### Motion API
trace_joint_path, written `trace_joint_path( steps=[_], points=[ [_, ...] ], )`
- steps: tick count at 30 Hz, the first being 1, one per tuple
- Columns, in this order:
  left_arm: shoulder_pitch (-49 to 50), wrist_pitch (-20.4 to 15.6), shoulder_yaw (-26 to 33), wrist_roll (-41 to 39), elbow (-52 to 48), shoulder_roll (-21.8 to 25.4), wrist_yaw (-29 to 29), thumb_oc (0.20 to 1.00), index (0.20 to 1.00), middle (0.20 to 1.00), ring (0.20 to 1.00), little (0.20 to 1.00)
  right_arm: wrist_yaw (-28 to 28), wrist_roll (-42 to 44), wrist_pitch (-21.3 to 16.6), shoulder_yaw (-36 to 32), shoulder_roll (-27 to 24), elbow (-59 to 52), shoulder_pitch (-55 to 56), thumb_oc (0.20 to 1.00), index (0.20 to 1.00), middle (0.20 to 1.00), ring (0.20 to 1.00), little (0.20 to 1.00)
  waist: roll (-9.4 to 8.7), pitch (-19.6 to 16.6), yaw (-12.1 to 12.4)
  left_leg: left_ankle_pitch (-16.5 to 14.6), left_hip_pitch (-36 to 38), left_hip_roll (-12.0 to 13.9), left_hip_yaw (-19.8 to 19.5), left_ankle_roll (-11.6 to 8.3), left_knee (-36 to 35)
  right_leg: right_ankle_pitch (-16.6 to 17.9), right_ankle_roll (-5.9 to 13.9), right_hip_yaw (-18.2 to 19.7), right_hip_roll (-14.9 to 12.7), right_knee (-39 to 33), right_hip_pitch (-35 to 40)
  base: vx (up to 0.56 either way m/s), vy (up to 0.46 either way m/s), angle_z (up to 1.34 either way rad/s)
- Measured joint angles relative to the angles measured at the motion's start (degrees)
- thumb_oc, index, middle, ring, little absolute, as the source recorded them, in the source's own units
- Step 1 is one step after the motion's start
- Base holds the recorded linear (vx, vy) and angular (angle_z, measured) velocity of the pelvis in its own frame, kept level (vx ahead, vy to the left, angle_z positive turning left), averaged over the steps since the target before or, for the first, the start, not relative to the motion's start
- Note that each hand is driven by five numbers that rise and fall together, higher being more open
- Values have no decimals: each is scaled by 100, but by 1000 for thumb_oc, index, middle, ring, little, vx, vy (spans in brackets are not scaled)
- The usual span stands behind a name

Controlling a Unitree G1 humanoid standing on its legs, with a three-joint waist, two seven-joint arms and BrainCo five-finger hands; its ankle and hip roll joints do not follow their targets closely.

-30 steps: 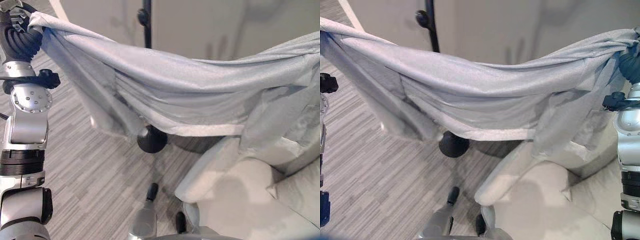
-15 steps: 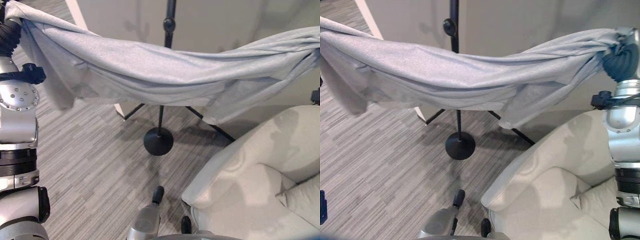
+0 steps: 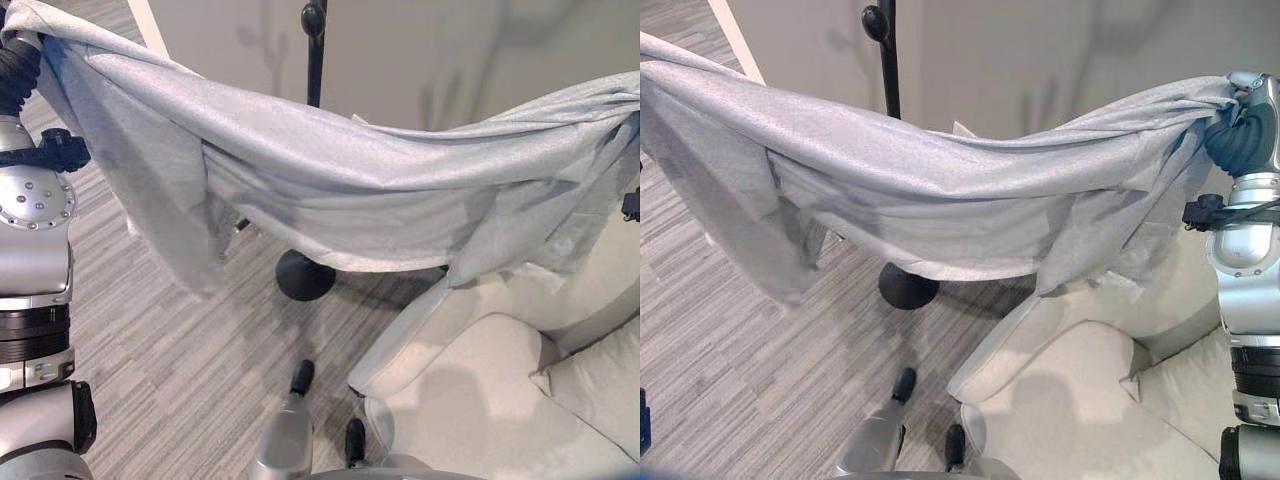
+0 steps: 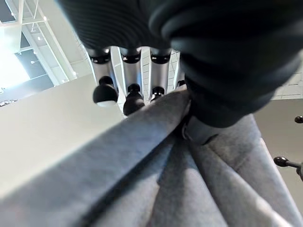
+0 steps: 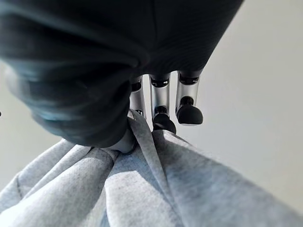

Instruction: Hang the clothes on the sofa on the clothes rack.

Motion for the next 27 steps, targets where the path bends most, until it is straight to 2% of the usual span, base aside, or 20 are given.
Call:
trace_joint_path(
  steps=[1, 2, 3, 4, 5, 6, 7, 8, 11, 13, 14, 15, 16, 18, 19, 20, 21, 22, 24, 27],
  points=[
    [-87, -4, -47, 0, 84, 164, -4, 200, 200, 200, 200, 200, -1, 1, 13, 2, 77, 52, -18, 200, 200, 200, 200, 200, -146, 79, 34, -200, -242, 15, -52, 94, 398, 34, -48, 0, -84, -23, -39, 40, 347, -2],
    [-227, 1, -119, -4, 205, 293, -16, 200, 200, 200, 200, 200, 0, 0, 20, 5, 147, 91, -18, 200, 200, 200, 200, 200, -331, 178, 29, -341, -429, 137, -103, 57, 736, 33, -48, 7, -238, -29, -57, 55, 485, -6],
    [-354, 17, -163, -9, 285, 278, -29, 200, 200, 200, 200, 200, 4, -4, 27, 1, 158, 144, -37, 200, 200, 200, 200, 200, -355, 201, 35, -408, -427, 316, -407, -82, 770, 52, -15, 164, -267, -6, -57, 86, 725, -9],
    [-399, 25, -187, -12, 296, 274, -29, 200, 200, 200, 200, 200, 3, -4, 34, -6, 159, 166, -71, 200, 200, 200, 200, 200, -289, 195, 40, -398, -317, 462, -624, -97, 572, 59, 5, 240, -270, 19, -45, 80, 594, -21],
    [-506, 26, -237, -11, 299, 263, -29, 200, 200, 200, 200, 200, -1, -4, 97, -86, 164, 107, -102, 200, 200, 200, 200, 200, -167, 191, 43, -383, -146, 524, -639, -121, 279, 39, 215, 380, -333, 60, -37, 83, 520, -22],
    [-614, 4, -310, -8, 342, 188, -28, 200, 200, 200, 200, 200, -11, -5, 122, -239, 164, -7, -95, 200, 200, 200, 200, 200, 25, 170, 27, -328, -1, 489, -563, -2, 114, -25, 223, 390, -405, 114, -23, 50, 326, -12],
    [-672, -15, -380, -8, 388, 65, -31, 200, 200, 200, 200, 200, -68, -5, 131, -365, 215, -90, -86, 200, 200, 200, 200, 200, 216, 124, -58, -122, 131, 426, -517, -373, 34, -145, 258, 279, -449, 242, 2, 59, 499, -10],
    [-673, -11, -418, -8, 383, 3, -30, 200, 200, 200, 200, 200, -104, -5, 146, -336, 241, -92, -96, 200, 200, 200, 200, 200, 230, 125, -60, -136, 166, 225, -381, -354, 66, -144, 272, 437, -636, 376, -84, 27, 435, -11],
    [-700, 19, -577, -7, 460, 20, -36, 200, 200, 200, 200, 200, -112, -5, 225, -41, 304, -109, -216, 200, 200, 200, 200, 200, 230, 125, -42, -291, 220, -131, -79, -68, 307, -126, 272, 488, -1026, 699, -191, 8, 305, -31],
    [-687, 16, -570, 4, 396, 28, -34, 200, 200, 200, 200, 200, -103, -5, 238, 2, 533, -111, -115, 200, 200, 200, 200, 200, 264, 144, 2, -325, 510, -345, 57, 250, 233, -93, 353, 525, -1146, 1177, -333, 41, 257, -29],
    [-685, 15, -551, 5, 393, 33, -30, 200, 200, 200, 200, 200, -100, -6, 238, -44, 529, -130, 23, 200, 200, 200, 200, 200, 296, 138, -27, -293, 724, -362, 17, 304, -42, -281, 436, 783, -866, 1210, -380, 18, 239, 0],
    [-663, 11, -477, 4, 411, 35, -26, 200, 200, 200, 200, 200, -98, -5, 240, -20, 528, -190, 39, 200, 200, 200, 200, 200, 291, 136, -35, -257, 853, -343, 22, 325, -266, -356, 559, 734, -614, 1160, -558, 81, 220, 6],
    [-536, 15, -357, 2, 410, 44, -26, 200, 200, 200, 200, 200, -86, -7, 187, -7, 534, -362, 76, 200, 200, 200, 200, 200, 271, 123, -38, -235, 945, -401, 40, 326, -399, -228, 456, 742, -331, 718, -750, 88, 84, 13],
    [-367, 10, -325, 2, 392, 1, -28, 200, 200, 200, 200, 200, -46, -7, 121, -146, 530, -356, 184, 200, 200, 200, 200, 200, 276, 124, -187, -244, 1014, -582, -197, 413, -402, 92, 341, 998, -170, 260, -828, 66, 25, 43],
    [-343, 8, -313, 1, 393, -19, -30, 200, 200, 200, 200, 200, -47, -6, 125, -162, 528, -350, 212, 200, 200, 200, 200, 200, 264, 117, -206, -244, 1021, -612, -223, 413, -406, 152, 343, 997, -165, 228, -831, 29, -11, 62],
    [-268, 9, -254, -13, 398, -53, -29, 200, 200, 200, 200, 200, -40, -3, 138, -178, 484, -310, 223, 200, 200, 200, 200, 200, 185, 69, -216, -240, 1058, -713, -223, 429, -460, 456, 206, 829, -245, 136, -917, 33, -22, 42],
    [-178, 6, -170, -12, 349, -53, -28, 200, 200, 200, 200, 200, -40, -4, 117, -202, 478, -313, 218, 200, 200, 200, 200, 200, 126, 27, -187, -275, 1058, -765, -234, 475, -444, 744, 268, 753, -310, 110, -928, 29, -32, 35],
    [-129, 6, -86, -12, 295, -56, -23, 200, 200, 200, 200, 200, -41, -4, 115, -210, 468, -298, 210, 200, 200, 200, 200, 200, 122, 25, -131, -269, 1058, -739, -253, 423, -430, 842, 382, 729, -291, 33, -880, 41, -72, 19],
    [-130, 1, -71, -13, 280, -66, -21, 200, 200, 200, 200, 200, -32, -3, 121, -209, 412, -89, 111, 200, 200, 200, 200, 200, 103, 13, -48, -291, 1062, -651, -279, 378, -419, 875, 344, 609, -212, -84, -796, 29, -64, 14],
    [-135, 0, -95, -14, 278, -74, -20, 200, 200, 200, 200, 200, -32, -4, 116, -209, 405, -89, -40, 200, 200, 200, 200, 200, 103, 14, -60, -324, 1085, -548, -267, 330, -421, 877, 342, 594, -123, -84, -769, 20, -35, 6]
  ],
)
